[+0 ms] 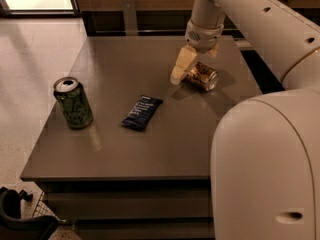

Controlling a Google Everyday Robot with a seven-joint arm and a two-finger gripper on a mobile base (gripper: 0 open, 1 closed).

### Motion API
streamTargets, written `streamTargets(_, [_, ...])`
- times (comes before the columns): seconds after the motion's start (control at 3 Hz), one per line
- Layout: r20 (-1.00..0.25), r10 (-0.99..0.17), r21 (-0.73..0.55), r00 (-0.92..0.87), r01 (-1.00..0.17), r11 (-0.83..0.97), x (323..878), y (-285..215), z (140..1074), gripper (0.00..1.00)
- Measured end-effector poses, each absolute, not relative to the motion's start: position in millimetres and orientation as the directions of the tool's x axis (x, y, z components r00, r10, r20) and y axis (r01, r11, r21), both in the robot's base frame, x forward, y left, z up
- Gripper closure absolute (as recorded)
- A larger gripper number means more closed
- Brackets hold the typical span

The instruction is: Place orange can upright

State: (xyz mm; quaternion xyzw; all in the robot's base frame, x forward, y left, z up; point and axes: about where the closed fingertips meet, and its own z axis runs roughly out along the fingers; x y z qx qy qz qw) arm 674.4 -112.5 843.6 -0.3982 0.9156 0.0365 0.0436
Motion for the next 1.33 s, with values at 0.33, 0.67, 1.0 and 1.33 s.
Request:
streamTargets(0.33, [-0.09,-0.712,0.045,-0.696,-0.717,0.696,672.2,-115.5,834.9,0.14])
streamTargets(0.67, [-0.072,-0.704,0.046,-0.707,-0.707,0.705,672.3,-117.9,828.2,0.45])
streamTargets(1.0, [-0.095,-0.703,0.038,-0.704,-0.709,0.705,679.2,-114.3,825.9,0.69])
streamTargets(1.33, [-0.108,-0.703,0.032,-0.703,-0.709,0.704,683.8,-111.9,823.4,0.92])
